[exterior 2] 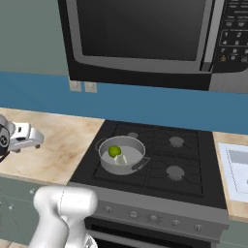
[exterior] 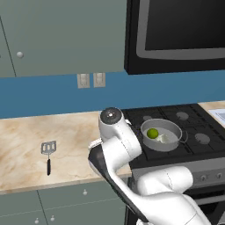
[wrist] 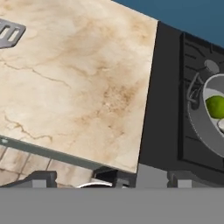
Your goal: Put the garlic and lime in the pot. Retrieve the spatula and lightly stir the vegetables in the pot.
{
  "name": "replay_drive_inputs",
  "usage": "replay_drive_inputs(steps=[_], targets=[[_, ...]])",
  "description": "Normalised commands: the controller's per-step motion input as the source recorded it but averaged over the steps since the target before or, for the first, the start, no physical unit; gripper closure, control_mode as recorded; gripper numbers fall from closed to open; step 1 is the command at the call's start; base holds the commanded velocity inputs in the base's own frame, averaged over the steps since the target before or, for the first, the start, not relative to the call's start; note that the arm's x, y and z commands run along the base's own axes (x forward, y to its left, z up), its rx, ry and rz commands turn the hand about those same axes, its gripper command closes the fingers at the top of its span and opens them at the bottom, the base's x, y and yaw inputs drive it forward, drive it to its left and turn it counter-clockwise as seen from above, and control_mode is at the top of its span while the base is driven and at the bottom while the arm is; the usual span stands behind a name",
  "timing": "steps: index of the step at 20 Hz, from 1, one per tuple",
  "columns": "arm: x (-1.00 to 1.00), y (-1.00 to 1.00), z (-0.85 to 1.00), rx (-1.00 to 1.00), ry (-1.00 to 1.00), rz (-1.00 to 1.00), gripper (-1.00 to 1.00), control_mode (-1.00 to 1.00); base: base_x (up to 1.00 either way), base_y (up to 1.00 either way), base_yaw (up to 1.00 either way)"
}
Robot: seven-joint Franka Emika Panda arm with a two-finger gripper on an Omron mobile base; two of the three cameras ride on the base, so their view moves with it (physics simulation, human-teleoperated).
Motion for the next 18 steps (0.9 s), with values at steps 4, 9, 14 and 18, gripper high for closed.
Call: replay_drive_inputs(steps=[4,9,14,18], targets=[[-0.01,0.78,0.01,0.00,0.00,0.00,-1.00,-1.00,0.00,0.00,0.00],[0.00,0.74,-0.04,0.01,0.04,0.00,-1.00,-1.00,0.00,0.00,0.00],[0.18,0.68,-0.30,0.04,0.10,-0.03,-1.00,-1.00,0.00,0.00,0.00],[0.24,0.64,-0.55,0.08,0.10,-0.10,-1.00,-1.00,0.00,0.00,0.00]])
